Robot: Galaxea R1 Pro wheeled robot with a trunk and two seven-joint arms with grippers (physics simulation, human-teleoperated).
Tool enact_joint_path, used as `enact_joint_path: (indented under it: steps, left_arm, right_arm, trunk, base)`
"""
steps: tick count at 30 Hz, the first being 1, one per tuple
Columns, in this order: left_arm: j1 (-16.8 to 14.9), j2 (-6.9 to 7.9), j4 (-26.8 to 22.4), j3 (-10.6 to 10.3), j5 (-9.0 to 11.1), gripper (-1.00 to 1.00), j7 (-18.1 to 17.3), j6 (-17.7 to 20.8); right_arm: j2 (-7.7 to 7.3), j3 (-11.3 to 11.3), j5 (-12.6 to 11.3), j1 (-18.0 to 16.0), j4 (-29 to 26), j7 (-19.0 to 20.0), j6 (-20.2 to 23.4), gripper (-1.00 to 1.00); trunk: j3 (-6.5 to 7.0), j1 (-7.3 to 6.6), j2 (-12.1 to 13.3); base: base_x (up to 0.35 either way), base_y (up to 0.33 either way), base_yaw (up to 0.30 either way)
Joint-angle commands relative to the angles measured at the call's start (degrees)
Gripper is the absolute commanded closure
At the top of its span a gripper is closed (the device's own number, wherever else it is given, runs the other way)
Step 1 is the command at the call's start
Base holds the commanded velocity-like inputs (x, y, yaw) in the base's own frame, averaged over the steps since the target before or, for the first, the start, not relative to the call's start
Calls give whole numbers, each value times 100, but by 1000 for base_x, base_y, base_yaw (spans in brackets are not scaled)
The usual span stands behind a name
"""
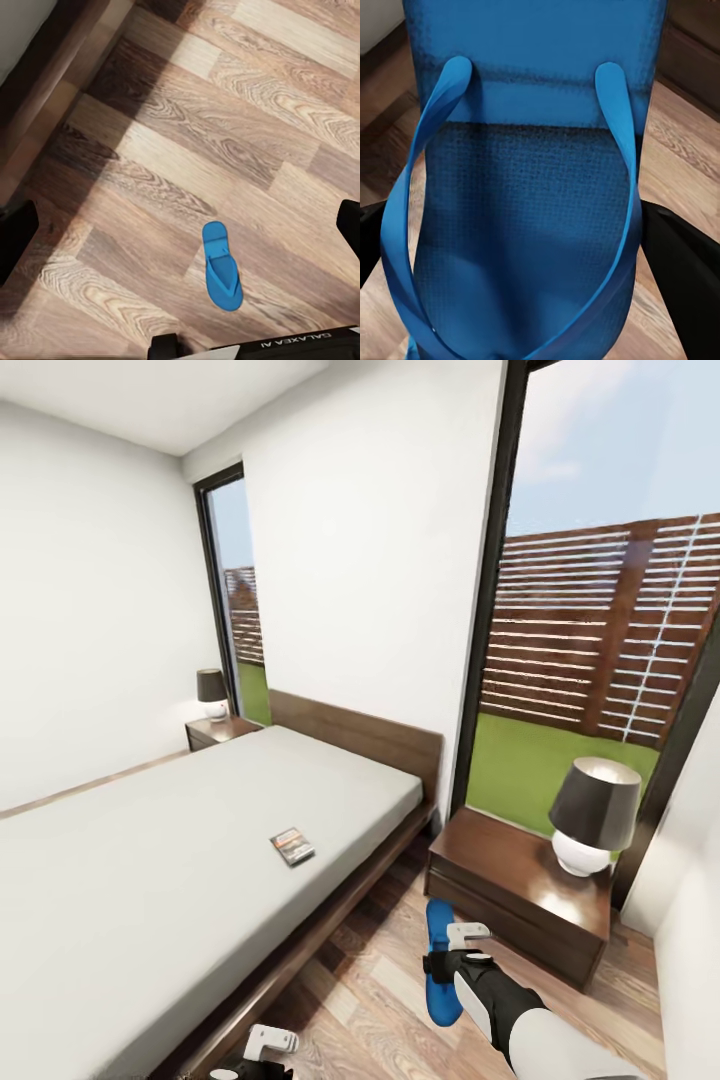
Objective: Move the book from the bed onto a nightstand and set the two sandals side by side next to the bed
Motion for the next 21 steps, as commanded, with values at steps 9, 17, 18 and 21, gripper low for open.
enact_joint_path:
  steps: [9,17,18,21]
  left_arm:
    - [-1,1,-6,-49,60,-100,20,17]
    - [-1,1,-6,-49,60,-100,20,15]
    - [-1,1,-6,-49,60,-100,20,14]
    - [-1,1,-6,-49,60,-100,20,14]
  right_arm:
    - [0,12,1,2,-13,-22,38,100]
    - [0,12,1,2,-11,-22,38,100]
    - [0,12,1,2,-10,-22,38,100]
    - [0,12,1,2,-7,-22,38,100]
  trunk:
    - [-26,2,-4]
    - [-30,2,-4]
    - [-31,2,-4]
    - [-37,2,-4]
  base:
    - [0,0,153]
    - [0,0,18]
    - [0,0,31]
    - [0,0,56]
